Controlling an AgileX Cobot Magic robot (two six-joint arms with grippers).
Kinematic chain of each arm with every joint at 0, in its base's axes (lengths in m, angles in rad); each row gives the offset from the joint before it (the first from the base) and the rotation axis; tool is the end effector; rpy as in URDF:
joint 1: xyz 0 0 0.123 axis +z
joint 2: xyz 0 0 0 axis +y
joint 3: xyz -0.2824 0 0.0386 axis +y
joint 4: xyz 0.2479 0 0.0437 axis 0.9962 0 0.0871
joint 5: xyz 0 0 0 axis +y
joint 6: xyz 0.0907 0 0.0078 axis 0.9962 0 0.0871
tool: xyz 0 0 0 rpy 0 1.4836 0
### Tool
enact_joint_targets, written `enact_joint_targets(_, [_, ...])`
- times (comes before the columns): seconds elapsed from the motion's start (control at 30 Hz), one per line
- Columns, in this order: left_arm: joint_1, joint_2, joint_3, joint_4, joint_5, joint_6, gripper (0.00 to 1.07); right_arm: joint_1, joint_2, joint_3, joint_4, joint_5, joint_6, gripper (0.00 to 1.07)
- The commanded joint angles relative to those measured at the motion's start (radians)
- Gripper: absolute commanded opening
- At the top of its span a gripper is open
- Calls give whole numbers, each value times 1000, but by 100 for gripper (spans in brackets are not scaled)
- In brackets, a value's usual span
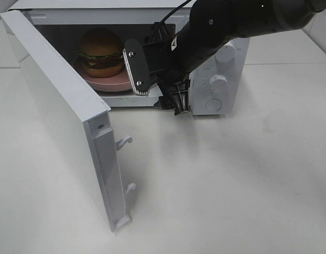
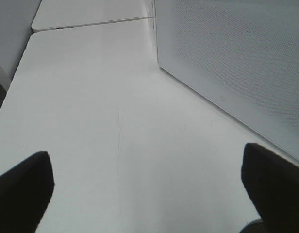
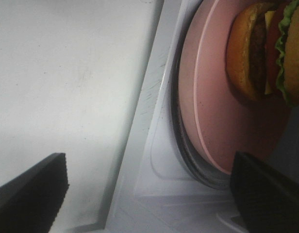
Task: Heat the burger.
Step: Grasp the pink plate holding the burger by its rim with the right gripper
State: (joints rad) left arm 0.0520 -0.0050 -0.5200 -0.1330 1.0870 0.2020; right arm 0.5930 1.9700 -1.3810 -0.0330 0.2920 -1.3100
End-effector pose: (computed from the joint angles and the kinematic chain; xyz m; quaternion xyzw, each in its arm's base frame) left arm -0.0089 -0.0112 0.2811 0.0681 0.8490 0.0001 0.5240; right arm 0.3649 0.2449 0.2018 -0.7609 0.5267 -0.1426 0.3510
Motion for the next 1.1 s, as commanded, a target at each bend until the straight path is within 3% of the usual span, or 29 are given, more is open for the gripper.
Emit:
enact_joint_targets(0.03, [-5,-5,2,-3,-14,-3,98,4,48,-54,-8,-9,15,88])
enact_joint_targets(0.57, [-5,-5,2,-3,-14,-3,98,4,234,-244,-12,23,55,86])
enact_joint_targets(0.63, [-5,-5,2,-3,-14,-3,98,4,278,-314,-12,67,55,85])
enact_joint_targets(1.1, [-5,-5,2,-3,-14,-3,98,4,390,-541,-39,176,115,82])
